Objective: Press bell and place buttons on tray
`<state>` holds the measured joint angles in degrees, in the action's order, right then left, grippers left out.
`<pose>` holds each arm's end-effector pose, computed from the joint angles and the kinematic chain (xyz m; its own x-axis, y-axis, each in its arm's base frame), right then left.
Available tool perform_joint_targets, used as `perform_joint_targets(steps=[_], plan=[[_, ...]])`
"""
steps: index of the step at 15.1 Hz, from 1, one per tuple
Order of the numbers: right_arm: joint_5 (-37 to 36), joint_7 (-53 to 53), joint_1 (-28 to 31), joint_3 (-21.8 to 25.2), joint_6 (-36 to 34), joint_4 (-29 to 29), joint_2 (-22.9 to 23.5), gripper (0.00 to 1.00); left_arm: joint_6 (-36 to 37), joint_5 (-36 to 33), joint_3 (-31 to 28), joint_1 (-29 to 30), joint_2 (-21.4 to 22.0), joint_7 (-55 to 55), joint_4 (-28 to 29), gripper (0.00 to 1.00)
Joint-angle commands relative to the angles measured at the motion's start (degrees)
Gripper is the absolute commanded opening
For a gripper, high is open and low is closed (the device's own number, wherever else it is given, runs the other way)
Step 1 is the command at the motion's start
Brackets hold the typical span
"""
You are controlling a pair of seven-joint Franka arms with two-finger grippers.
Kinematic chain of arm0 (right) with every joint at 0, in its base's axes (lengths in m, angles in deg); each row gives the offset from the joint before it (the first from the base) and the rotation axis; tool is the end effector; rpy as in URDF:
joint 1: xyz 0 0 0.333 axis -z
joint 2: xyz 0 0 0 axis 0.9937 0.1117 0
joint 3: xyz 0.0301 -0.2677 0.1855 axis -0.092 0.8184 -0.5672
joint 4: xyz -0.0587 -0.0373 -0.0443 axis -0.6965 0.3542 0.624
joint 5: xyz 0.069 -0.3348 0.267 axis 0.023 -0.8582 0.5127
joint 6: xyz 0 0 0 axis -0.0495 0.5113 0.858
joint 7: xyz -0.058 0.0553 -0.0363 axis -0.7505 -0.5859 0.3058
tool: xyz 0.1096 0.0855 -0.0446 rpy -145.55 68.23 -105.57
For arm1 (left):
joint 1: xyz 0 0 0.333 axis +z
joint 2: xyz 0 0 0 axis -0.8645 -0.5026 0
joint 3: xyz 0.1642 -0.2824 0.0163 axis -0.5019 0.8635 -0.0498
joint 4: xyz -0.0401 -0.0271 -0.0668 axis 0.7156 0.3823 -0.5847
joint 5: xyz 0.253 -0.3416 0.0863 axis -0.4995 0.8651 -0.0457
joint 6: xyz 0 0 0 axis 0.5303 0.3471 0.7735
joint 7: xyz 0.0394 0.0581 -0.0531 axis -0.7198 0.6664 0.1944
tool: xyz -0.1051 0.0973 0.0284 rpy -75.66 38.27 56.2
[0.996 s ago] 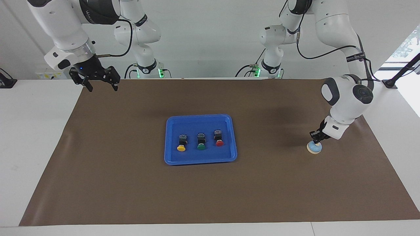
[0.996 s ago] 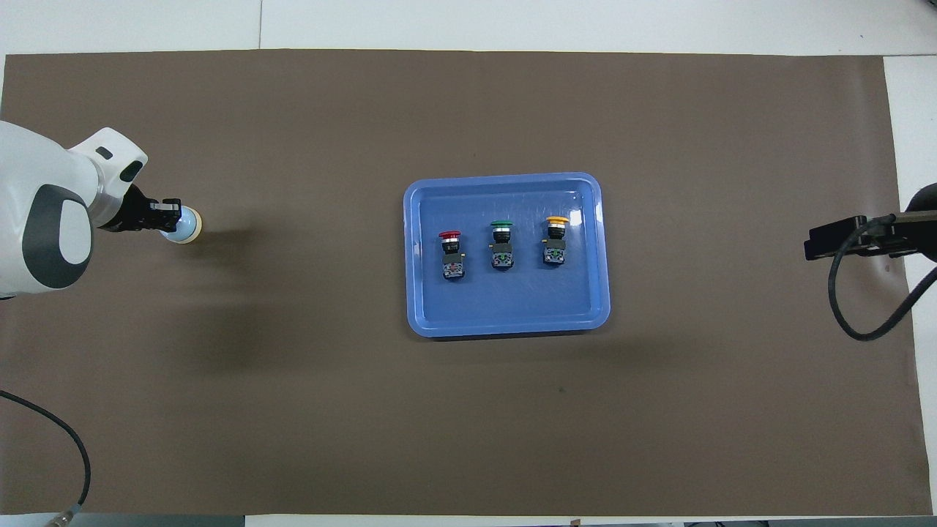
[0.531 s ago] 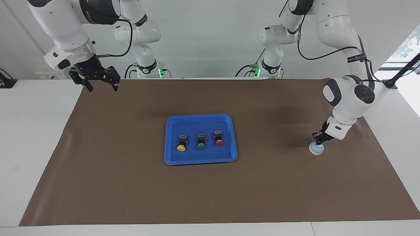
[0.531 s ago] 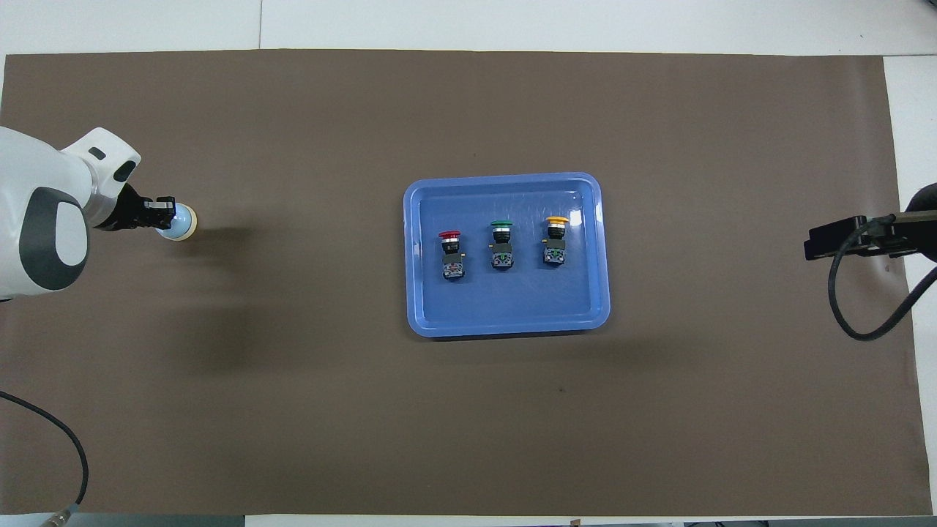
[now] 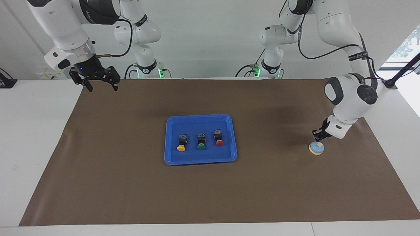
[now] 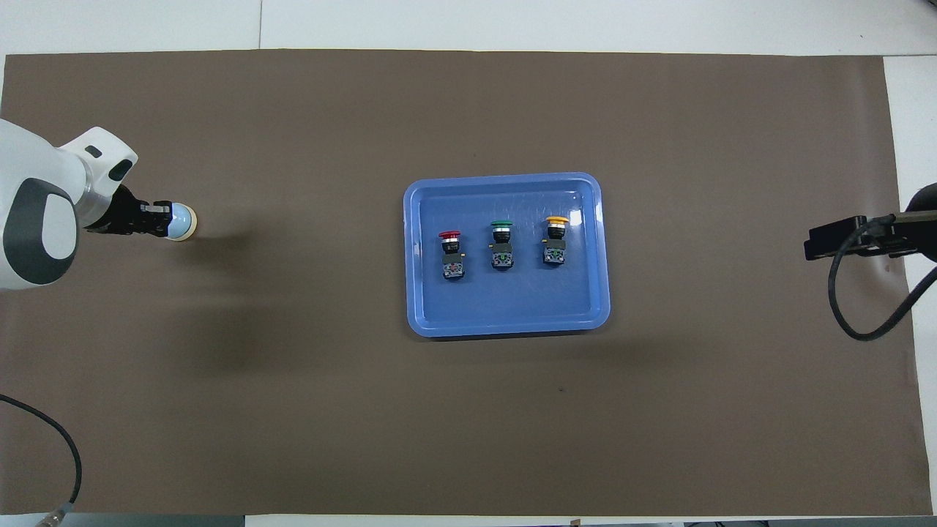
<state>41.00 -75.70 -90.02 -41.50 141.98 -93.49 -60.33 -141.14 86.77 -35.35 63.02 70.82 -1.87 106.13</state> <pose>0.5673 -0.0163 0.5679 0.9992 0.0014 -0.0388 0.0011 -1.0000 -0.0067 0.6518 0.0308 0.3114 0.9962 0.0608 -0.0629 0.0612 -0.9981 0.0045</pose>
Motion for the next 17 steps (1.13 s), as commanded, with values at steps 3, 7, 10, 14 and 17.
perform_joint_targets(steps=[3, 7, 10, 14, 17], plan=[[-0.2, -0.8, 0.2, -0.2, -1.1, -0.1, -0.6, 1.0, 12.7, -0.6, -0.4, -2.6, 9.2, 0.4, -0.2, 1.0], [-0.2, -0.8, 0.3, -0.2, -1.1, -0.1, -0.6, 1.0, 20.4, -0.6, -0.6, -6.0, 16.0, -0.1, -0.4, 1.0], [-0.2, -0.9, 0.3, -0.2, -1.1, -0.1, -0.6, 1.0, 23.8, -0.7, -0.6, -7.1, 19.0, 0.0, -1.3, 1.0], [-0.2, -0.8, 0.3, -0.2, -1.1, -0.1, -0.6, 1.0, 25.3, -0.7, -0.4, -7.0, 18.4, 0.1, -4.6, 1.0], [-0.2, -0.8, 0.3, -0.2, -1.1, -0.1, -0.6, 1.0, 26.2, -0.9, -0.4, -7.1, 18.4, 0.4, -5.3, 1.0]])
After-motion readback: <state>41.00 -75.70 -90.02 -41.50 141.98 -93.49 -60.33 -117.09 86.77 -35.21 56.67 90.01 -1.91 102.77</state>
